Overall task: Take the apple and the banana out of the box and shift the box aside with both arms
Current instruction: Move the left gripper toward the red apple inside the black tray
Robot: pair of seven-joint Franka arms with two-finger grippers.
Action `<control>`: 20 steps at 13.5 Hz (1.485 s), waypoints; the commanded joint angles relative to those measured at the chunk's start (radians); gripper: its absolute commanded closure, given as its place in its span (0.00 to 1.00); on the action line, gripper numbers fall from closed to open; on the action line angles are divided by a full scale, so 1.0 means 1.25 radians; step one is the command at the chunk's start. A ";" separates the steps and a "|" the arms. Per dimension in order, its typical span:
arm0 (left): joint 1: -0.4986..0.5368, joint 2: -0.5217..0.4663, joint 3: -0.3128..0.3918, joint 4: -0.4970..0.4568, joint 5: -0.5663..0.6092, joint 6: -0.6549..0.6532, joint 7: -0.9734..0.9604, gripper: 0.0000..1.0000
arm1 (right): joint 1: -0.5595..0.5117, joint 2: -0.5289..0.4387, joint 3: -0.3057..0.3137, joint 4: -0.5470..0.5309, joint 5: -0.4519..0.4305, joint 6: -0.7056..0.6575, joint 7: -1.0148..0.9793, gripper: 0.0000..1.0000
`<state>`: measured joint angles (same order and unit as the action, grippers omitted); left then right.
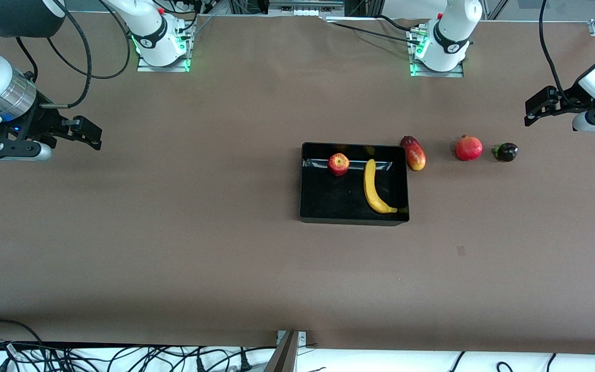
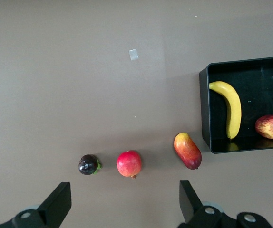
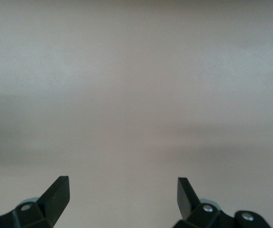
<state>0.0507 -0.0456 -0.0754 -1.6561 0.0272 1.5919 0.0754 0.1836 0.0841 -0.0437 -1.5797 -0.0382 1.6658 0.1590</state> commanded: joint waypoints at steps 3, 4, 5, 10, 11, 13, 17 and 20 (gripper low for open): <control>0.011 -0.015 -0.007 -0.013 -0.016 0.013 -0.014 0.00 | -0.006 0.005 0.007 0.012 -0.010 -0.002 0.005 0.00; 0.011 -0.015 -0.007 -0.013 -0.016 0.013 -0.015 0.00 | -0.006 0.005 0.007 0.012 -0.010 -0.002 0.005 0.00; 0.011 -0.015 -0.007 -0.013 -0.017 0.013 -0.015 0.00 | -0.006 0.005 0.007 0.012 -0.010 -0.002 0.005 0.00; 0.011 -0.015 -0.007 -0.013 -0.017 0.013 -0.015 0.00 | -0.007 0.005 0.007 0.012 -0.010 -0.002 0.004 0.00; 0.011 -0.015 -0.007 -0.013 -0.017 0.013 -0.017 0.00 | -0.007 0.005 0.007 0.012 -0.009 -0.002 0.005 0.00; 0.010 -0.013 -0.007 -0.013 -0.041 0.020 -0.047 0.00 | -0.007 0.005 0.007 0.012 -0.010 -0.002 0.005 0.00; -0.012 0.047 -0.044 -0.030 -0.062 0.090 -0.276 0.00 | -0.007 0.005 0.007 0.012 -0.010 -0.002 0.005 0.00; -0.064 0.153 -0.099 -0.030 -0.037 0.171 -0.527 0.00 | -0.007 0.005 0.007 0.012 -0.010 -0.002 0.004 0.00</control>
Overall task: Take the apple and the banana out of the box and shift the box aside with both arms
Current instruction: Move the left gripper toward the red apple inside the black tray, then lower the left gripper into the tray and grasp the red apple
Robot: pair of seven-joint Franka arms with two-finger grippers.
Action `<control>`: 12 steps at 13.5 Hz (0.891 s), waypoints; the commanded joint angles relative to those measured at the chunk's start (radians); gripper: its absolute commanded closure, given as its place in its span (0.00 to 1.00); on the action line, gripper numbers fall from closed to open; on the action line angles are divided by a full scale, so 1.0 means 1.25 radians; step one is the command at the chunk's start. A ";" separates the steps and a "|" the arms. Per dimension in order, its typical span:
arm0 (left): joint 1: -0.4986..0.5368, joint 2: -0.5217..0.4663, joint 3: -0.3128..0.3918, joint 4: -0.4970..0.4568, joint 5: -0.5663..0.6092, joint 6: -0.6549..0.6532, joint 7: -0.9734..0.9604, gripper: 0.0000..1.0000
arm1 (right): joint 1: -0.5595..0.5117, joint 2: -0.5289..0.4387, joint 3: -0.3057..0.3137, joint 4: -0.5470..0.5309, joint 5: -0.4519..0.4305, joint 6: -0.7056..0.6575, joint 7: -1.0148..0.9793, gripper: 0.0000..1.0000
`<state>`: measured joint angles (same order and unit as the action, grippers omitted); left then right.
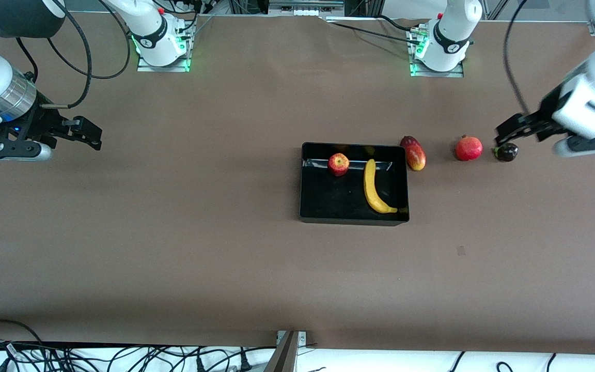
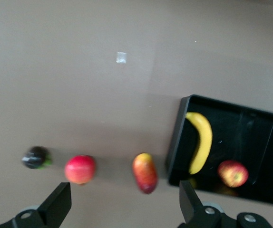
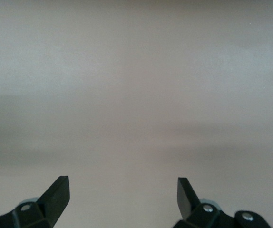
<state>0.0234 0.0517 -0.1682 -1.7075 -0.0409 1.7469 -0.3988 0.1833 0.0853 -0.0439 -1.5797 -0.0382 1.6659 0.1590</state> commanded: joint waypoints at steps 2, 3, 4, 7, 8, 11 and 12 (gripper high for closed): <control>-0.112 0.161 -0.030 0.014 0.071 0.093 -0.311 0.00 | -0.007 0.005 0.007 0.012 -0.010 -0.002 0.004 0.00; -0.148 0.204 -0.030 0.016 0.090 0.117 -0.358 0.00 | -0.007 0.004 0.007 0.011 -0.010 -0.002 0.004 0.00; -0.167 0.234 -0.031 0.016 0.094 0.137 -0.395 0.00 | -0.007 0.004 0.007 0.012 -0.010 -0.002 0.005 0.00; -0.237 0.313 -0.031 0.020 0.092 0.184 -0.456 0.00 | -0.007 0.004 0.007 0.012 -0.010 -0.002 0.005 0.00; -0.265 0.340 -0.031 0.022 0.086 0.196 -0.469 0.00 | -0.007 0.005 0.007 0.011 -0.010 -0.002 0.004 0.00; -0.311 0.404 -0.032 0.023 0.081 0.254 -0.507 0.00 | -0.007 0.005 0.007 0.011 -0.010 -0.002 0.004 0.00; -0.323 0.419 -0.032 0.023 0.079 0.268 -0.514 0.00 | -0.007 0.005 0.007 0.012 -0.010 -0.002 0.004 0.00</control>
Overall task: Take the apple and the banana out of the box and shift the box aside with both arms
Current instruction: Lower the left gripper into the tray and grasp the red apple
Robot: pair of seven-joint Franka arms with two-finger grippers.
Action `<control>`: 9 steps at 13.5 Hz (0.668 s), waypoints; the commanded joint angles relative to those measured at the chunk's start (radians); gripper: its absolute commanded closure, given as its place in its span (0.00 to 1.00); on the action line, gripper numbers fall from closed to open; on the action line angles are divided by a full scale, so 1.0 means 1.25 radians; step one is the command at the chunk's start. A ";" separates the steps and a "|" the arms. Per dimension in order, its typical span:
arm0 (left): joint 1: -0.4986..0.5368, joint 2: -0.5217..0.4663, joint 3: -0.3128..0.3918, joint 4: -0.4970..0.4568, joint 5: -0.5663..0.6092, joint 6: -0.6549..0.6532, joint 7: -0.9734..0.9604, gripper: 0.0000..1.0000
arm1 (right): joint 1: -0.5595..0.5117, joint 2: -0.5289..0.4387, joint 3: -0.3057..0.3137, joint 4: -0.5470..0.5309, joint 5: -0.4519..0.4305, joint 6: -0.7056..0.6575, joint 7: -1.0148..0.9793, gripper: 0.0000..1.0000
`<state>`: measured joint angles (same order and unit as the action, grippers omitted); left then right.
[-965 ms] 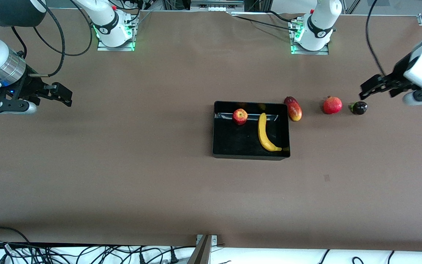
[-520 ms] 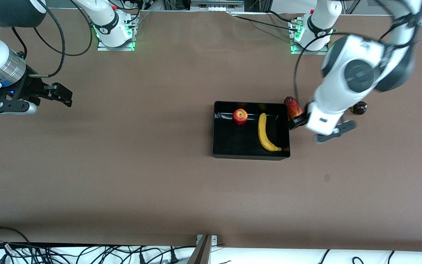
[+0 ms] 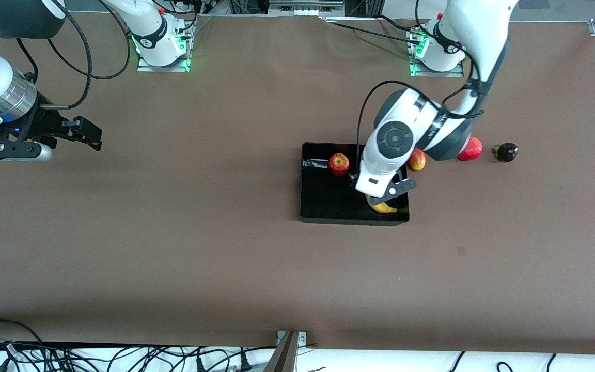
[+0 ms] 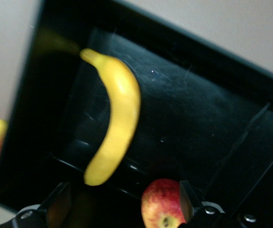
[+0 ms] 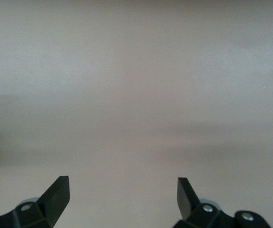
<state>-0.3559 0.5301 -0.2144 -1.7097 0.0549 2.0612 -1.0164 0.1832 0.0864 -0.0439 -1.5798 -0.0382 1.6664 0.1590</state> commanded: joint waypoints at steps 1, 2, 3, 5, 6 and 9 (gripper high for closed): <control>-0.022 0.048 -0.006 0.023 -0.009 0.031 -0.024 0.00 | -0.007 0.004 0.007 0.012 -0.010 -0.003 0.004 0.00; -0.021 0.065 -0.025 0.023 -0.013 0.043 -0.024 0.00 | -0.007 0.004 0.007 0.012 -0.010 -0.003 0.004 0.00; -0.022 0.079 -0.027 0.023 -0.013 0.057 -0.024 0.00 | -0.007 0.004 0.007 0.012 -0.010 -0.003 0.004 0.00; -0.025 0.089 -0.031 0.014 -0.013 0.081 -0.032 0.00 | -0.007 0.004 0.007 0.012 -0.011 -0.003 0.005 0.00; -0.025 0.094 -0.040 0.014 -0.013 0.083 -0.040 0.00 | -0.007 0.004 0.007 0.011 -0.010 -0.003 0.004 0.00; -0.022 0.101 -0.053 0.010 -0.013 0.084 -0.058 0.00 | -0.007 0.004 0.007 0.012 -0.011 -0.003 0.004 0.00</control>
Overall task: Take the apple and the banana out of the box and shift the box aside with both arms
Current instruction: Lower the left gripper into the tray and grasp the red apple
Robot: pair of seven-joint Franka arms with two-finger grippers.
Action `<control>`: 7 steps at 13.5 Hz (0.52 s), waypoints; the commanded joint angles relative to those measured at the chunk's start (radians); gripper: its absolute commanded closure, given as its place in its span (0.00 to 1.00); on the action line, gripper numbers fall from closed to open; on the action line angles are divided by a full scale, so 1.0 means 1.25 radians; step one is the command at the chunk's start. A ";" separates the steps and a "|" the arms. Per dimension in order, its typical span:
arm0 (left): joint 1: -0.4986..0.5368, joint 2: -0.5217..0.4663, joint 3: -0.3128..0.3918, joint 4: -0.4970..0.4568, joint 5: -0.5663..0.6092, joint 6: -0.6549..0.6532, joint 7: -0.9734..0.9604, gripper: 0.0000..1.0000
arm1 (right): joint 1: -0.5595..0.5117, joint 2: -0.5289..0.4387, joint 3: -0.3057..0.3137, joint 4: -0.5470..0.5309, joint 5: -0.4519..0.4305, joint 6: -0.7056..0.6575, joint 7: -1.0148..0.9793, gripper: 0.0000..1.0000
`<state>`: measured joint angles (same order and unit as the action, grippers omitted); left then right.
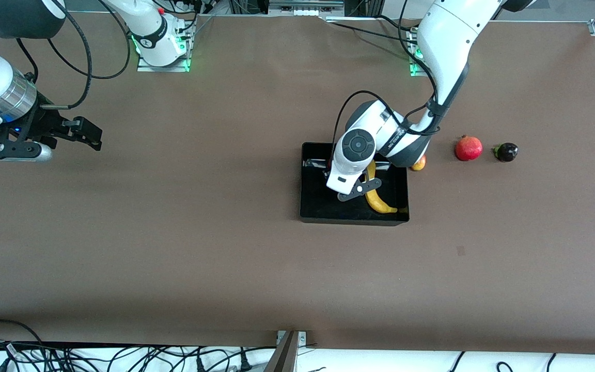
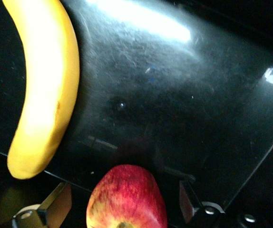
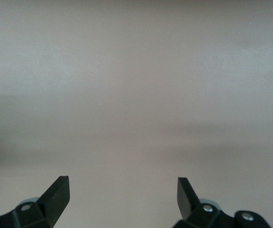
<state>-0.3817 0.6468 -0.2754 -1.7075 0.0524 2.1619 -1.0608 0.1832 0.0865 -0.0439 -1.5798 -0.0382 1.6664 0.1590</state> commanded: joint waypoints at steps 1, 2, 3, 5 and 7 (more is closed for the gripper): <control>-0.003 0.011 -0.005 0.008 -0.011 0.014 -0.038 0.00 | -0.007 0.004 0.007 0.012 -0.011 -0.003 0.004 0.00; -0.003 0.014 -0.010 0.000 -0.010 0.029 -0.041 0.00 | -0.007 0.004 0.007 0.012 -0.011 -0.003 0.004 0.00; -0.001 0.015 -0.010 -0.006 -0.010 0.042 -0.041 0.07 | -0.007 0.004 0.007 0.012 -0.011 -0.003 0.004 0.00; 0.000 0.016 -0.010 -0.018 -0.005 0.060 -0.048 0.52 | -0.007 0.004 0.007 0.012 -0.011 -0.002 0.004 0.00; 0.001 0.023 -0.010 -0.019 0.002 0.060 -0.048 1.00 | -0.009 0.006 0.007 0.012 -0.010 0.000 0.005 0.00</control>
<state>-0.3816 0.6741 -0.2866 -1.7216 0.0524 2.2193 -1.1074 0.1830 0.0865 -0.0440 -1.5798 -0.0382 1.6666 0.1590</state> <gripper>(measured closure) 0.242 0.000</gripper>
